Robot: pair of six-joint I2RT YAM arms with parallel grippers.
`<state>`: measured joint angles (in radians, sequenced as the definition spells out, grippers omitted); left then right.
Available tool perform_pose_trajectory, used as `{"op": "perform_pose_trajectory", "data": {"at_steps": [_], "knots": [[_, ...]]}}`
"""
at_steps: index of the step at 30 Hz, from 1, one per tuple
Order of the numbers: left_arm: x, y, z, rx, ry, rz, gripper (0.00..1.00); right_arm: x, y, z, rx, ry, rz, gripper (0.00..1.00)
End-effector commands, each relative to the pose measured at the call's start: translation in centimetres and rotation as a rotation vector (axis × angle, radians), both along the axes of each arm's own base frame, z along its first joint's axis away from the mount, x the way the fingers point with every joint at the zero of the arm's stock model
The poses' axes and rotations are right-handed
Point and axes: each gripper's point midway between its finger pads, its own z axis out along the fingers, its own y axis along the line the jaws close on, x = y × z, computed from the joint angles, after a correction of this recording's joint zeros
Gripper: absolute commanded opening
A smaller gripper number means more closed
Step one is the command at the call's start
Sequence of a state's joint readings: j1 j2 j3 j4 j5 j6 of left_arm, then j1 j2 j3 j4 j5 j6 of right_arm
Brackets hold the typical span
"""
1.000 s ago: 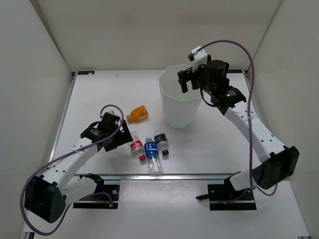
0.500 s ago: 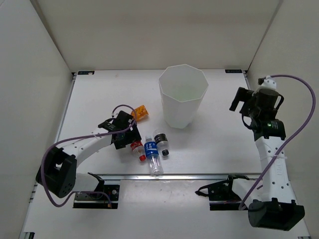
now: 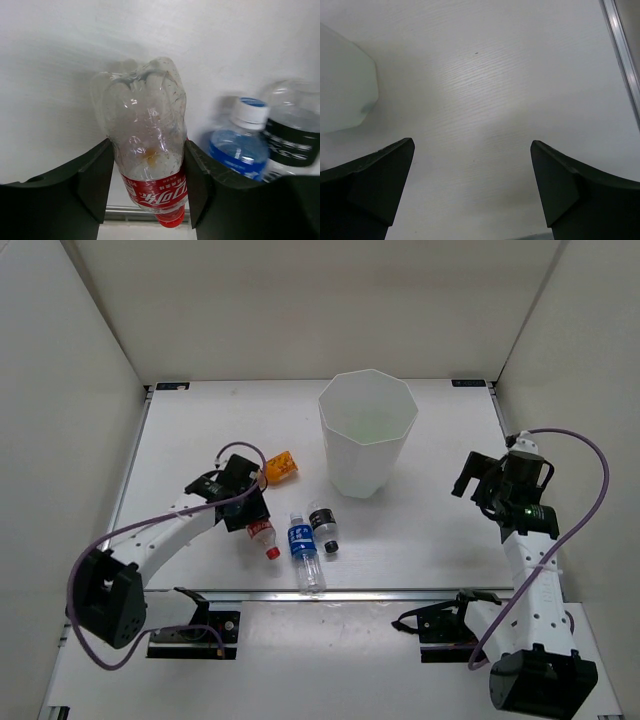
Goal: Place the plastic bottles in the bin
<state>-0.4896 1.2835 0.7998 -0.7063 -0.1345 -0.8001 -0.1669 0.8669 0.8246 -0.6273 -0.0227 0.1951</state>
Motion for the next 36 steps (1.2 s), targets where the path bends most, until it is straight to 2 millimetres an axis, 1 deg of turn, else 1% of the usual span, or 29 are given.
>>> {"op": "perform_pose_trajectory", "data": {"at_steps": [1, 3, 4, 5, 6, 7, 8, 9, 10, 11, 12, 13, 14, 15, 16, 17, 18, 19, 21, 23, 25, 26, 27, 28, 29, 31, 33, 34, 36], "knots": [[2.0, 0.1, 8.3, -0.004, -0.198, -0.025, 0.32, 0.6, 0.2, 0.8, 0.016, -0.070, 0.007, 0.99], [3.5, -0.8, 13.4, -0.046, -0.307, -0.038, 0.33, 0.3, 0.8, 0.4, 0.021, -0.066, 0.034, 1.00], [4.1, -1.0, 14.7, -0.054, -0.334, -0.042, 0.34, 0.1, 1.0, -0.2, 0.025, -0.048, 0.041, 0.99], [5.4, -1.7, 17.4, -0.066, -0.398, -0.054, 0.33, 0.1, 1.2, -0.2, 0.018, -0.058, 0.053, 0.99], [6.8, -2.6, 20.9, -0.102, -0.487, -0.056, 0.34, 0.1, 1.4, 0.2, 0.018, -0.070, 0.057, 0.99], [7.5, -3.5, 21.7, -0.095, -0.509, -0.083, 0.34, -0.1, 1.7, -0.7, 0.020, -0.048, 0.067, 0.99], [9.4, -4.6, 24.1, -0.107, -0.579, -0.082, 0.37, -0.3, 1.9, -0.6, 0.022, -0.054, 0.076, 0.99], [10.6, -5.5, 27.7, -0.151, -0.663, -0.076, 0.39, -0.3, 2.0, -0.5, 0.014, -0.062, 0.084, 0.99], [11.8, -7.0, 27.8, -0.145, -0.668, -0.102, 0.39, -0.5, 2.3, -0.9, 0.025, -0.050, 0.091, 0.99], [13.5, -8.2, 29.8, -0.161, -0.729, -0.097, 0.40, -0.5, 2.4, -0.9, 0.027, -0.054, 0.098, 1.00], [14.4, -8.9, 32.3, -0.179, -0.793, -0.083, 0.43, -0.6, 2.5, -0.6, 0.029, -0.061, 0.101, 0.99], [15.4, -10.7, 31.5, -0.166, -0.787, -0.117, 0.46, -0.6, 2.9, -0.4, 0.037, -0.066, 0.113, 1.00], [17.0, -11.9, 31.9, -0.177, -0.802, -0.119, 0.48, -0.7, 3.5, -0.9, 0.062, -0.059, 0.131, 0.99], [17.9, -13.9, 32.6, -0.205, -0.820, -0.151, 0.47, -0.8, 4.2, -0.6, 0.072, -0.074, 0.164, 0.99], [18.3, -14.8, 34.5, -0.242, -0.858, -0.160, 0.47, -0.9, 4.7, -0.5, 0.069, -0.089, 0.186, 1.00], [18.8, -16.4, 33.5, -0.240, -0.838, -0.177, 0.47, -1.2, 5.1, -1.2, 0.080, -0.070, 0.193, 0.99], [19.6, -17.2, 34.2, -0.248, -0.865, -0.171, 0.47, -1.3, 5.2, -1.3, 0.067, -0.076, 0.196, 0.99], [19.6, -17.8, 35.8, -0.264, -0.907, -0.160, 0.47, -1.6, 5.3, -1.5, 0.058, -0.073, 0.201, 0.99], [20.6, -19.1, 34.3, -0.243, -0.897, -0.164, 0.48, -2.1, 5.6, -2.2, 0.050, -0.054, 0.210, 0.99], [20.8, -20.3, 33.1, -0.246, -0.873, -0.185, 0.51, -2.4, 5.8, -2.8, 0.056, -0.040, 0.220, 0.99], [20.6, -21.4, 31.7, -0.265, -0.831, -0.224, 0.71, -2.7, 6.2, -3.0, 0.064, -0.036, 0.249, 0.99], [20.2, -21.9, 31.2, -0.268, -0.817, -0.239, 0.75, -3.0, 6.3, -3.3, 0.063, -0.027, 0.258, 0.99], [19.9, -21.9, 31.4, -0.264, -0.829, -0.263, 0.84, -3.0, 6.5, -3.2, 0.061, -0.037, 0.272, 0.99], [19.5, -22.3, 31.2, -0.256, -0.830, -0.275, 0.96, -3.2, 7.6, -2.8, 0.061, -0.054, 0.334, 0.99], [18.9, -22.5, 32.5, -0.251, -0.858, -0.288, 0.99, -3.1, 8.3, -2.3, 0.056, -0.071, 0.365, 0.99], [17.8, -22.6, 33.5, -0.212, -0.872, -0.325, 0.98, -3.4, 9.6, -2.1, 0.054, -0.071, 0.420, 0.99], [16.4, -22.2, 35.0, -0.187, -0.897, -0.356, 0.99, -3.8, 11.9, -1.7, 0.046, -0.071, 0.510, 0.99], [16.0, -21.9, 34.9, -0.170, -0.888, -0.361, 0.98, -3.8, 12.6, -1.6, 0.052, -0.084, 0.526, 1.00], [14.4, -20.4, 36.0, -0.165, -0.900, -0.363, 0.99, -4.8, 15.9, -1.2, 0.062, -0.108, 0.640, 1.00]]}}
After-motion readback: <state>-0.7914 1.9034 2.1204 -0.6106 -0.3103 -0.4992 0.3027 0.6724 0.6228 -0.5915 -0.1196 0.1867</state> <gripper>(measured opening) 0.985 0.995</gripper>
